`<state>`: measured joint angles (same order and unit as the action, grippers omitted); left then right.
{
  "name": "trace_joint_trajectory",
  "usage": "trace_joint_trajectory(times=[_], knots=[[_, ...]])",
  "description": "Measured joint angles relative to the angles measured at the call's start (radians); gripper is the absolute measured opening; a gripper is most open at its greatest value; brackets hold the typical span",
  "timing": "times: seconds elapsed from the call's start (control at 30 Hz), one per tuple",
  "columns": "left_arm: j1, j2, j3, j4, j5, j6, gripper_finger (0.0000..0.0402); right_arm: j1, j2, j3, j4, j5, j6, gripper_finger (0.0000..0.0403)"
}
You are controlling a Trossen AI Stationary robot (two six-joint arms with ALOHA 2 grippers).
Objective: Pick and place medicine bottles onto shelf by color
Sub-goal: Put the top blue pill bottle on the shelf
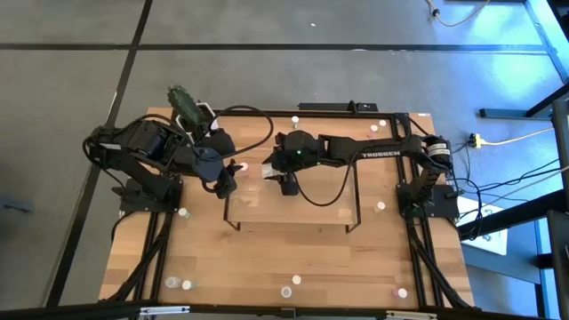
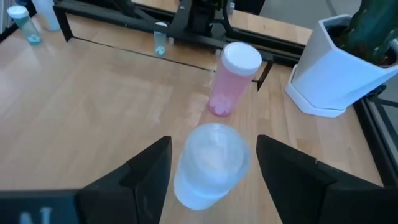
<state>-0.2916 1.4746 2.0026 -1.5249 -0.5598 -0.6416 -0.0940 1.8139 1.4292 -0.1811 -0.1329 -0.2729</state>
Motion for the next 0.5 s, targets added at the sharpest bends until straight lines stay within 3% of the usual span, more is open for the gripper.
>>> trace_joint_trajectory(times=[0.33, 0.5], knots=[[0.000, 0.000, 0.000, 0.000, 0.000, 0.017, 0.0222, -0.008, -0.107, 0.000, -0.036, 0.002, 0.002, 0.0237], [0.000, 0.000, 0.000, 0.000, 0.000, 0.017, 0.0222, -0.030, -0.192, 0.000, -0.065, 0.109, 0.000, 0.0237]])
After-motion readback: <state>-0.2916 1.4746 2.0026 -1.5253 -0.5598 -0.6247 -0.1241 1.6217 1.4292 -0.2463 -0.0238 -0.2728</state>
